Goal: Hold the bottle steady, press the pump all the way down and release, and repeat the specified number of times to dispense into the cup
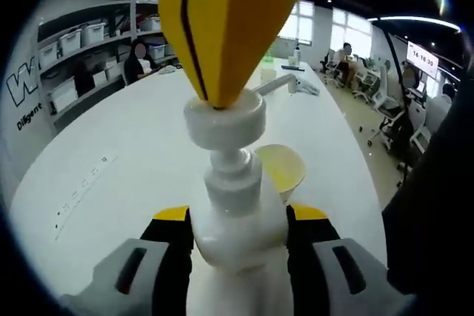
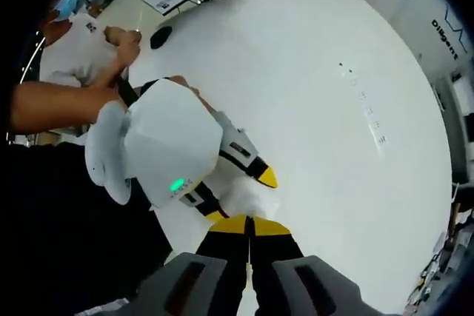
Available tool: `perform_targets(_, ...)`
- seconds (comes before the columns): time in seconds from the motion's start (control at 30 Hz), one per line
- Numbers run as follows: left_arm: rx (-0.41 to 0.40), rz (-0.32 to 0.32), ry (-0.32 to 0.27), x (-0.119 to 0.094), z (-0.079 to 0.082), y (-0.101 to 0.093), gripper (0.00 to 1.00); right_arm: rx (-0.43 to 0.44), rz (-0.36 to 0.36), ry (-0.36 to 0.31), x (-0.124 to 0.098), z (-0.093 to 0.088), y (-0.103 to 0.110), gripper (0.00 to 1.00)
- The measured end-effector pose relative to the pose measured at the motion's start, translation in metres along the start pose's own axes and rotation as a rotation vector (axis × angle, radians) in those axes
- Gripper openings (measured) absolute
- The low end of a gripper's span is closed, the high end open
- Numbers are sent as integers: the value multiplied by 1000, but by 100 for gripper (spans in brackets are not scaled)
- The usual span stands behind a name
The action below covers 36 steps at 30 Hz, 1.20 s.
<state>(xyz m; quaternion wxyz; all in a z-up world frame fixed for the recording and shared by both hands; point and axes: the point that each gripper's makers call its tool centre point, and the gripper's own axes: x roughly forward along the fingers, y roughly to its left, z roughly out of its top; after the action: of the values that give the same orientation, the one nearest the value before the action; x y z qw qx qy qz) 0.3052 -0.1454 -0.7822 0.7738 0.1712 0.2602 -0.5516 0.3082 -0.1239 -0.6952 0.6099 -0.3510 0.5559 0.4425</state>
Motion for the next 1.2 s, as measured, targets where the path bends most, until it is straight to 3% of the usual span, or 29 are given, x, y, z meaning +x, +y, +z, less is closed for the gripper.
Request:
perform_targets(0.47, -25, -10, 12, 1, -2, 0, 48, 12, 4, 0, 2, 2, -4, 0)
perform_targets(0.63, -29, 3, 25, 2, -3, 1, 48, -2, -17, -13, 14, 3, -3, 0)
perform_targets(0.73, -30, 3, 25, 1, -2, 0, 48, -15, -29, -20, 6, 5, -2, 0)
perform_targets(0.87, -29, 5, 26, 1, -2, 0, 48, 17, -10, -27, 6, 2, -3, 0)
perform_targets(0.97, -33, 8, 27, 1, -3, 0, 48, 72, 45, -67, 3, 4, 0, 0)
perform_targets(1.0, -34, 7, 27, 1, -3, 0, 48, 97, 38, -10, 1, -6, 1, 0)
perform_targets(1.03, -35, 6, 27, 1, -3, 0, 48, 72, 27, -47, -1, 1, -1, 0)
perform_targets(1.2, -42, 14, 41, 1, -4, 1, 47, 8, 0, 15, -4, -2, 1, 0)
